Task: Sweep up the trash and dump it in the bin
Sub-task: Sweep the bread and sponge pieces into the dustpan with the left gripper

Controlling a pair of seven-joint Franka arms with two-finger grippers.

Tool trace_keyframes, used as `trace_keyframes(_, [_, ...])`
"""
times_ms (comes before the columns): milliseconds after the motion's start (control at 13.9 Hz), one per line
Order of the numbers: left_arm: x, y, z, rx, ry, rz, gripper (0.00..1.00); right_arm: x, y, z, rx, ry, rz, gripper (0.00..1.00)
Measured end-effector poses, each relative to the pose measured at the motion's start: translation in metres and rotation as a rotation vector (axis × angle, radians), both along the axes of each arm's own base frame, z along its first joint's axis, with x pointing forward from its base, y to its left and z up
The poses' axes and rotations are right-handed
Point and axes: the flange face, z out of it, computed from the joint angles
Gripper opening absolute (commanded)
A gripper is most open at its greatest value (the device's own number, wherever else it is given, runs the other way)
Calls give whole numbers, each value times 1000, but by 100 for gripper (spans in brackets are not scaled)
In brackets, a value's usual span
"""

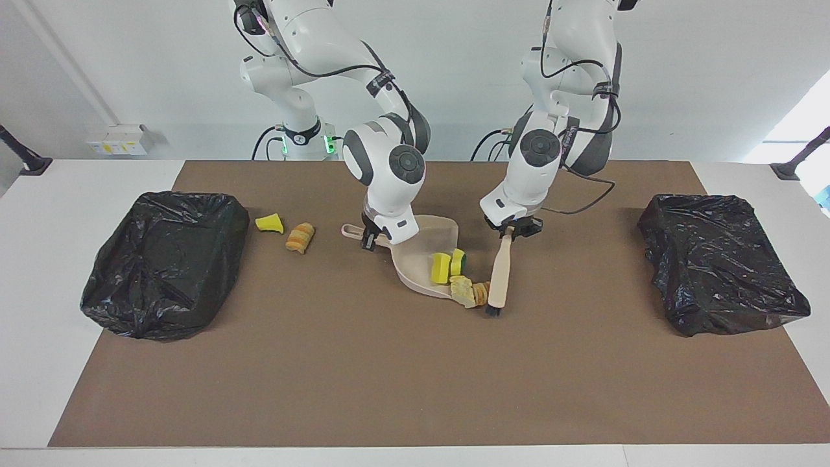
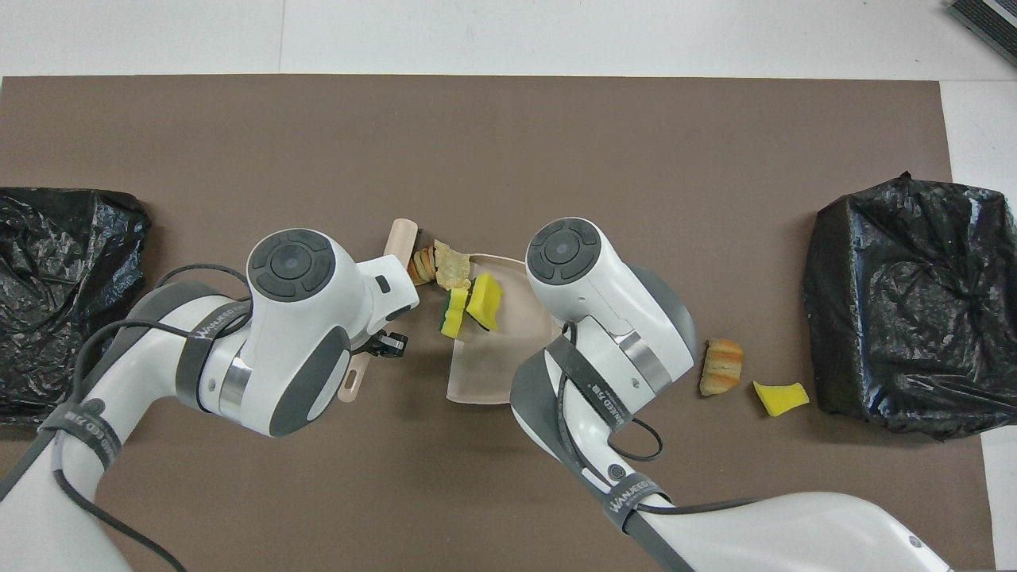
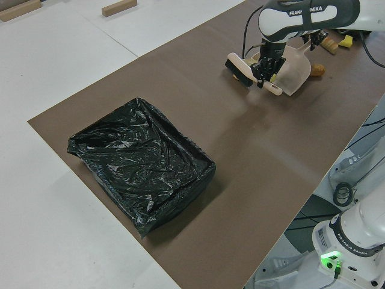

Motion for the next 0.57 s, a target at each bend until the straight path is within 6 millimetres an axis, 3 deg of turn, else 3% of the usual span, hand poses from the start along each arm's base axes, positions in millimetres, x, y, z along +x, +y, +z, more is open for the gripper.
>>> trace_keyframes(574, [-43,-42,6,-83,99,-6,0,-2,-2,-2,6,-5,-7,0])
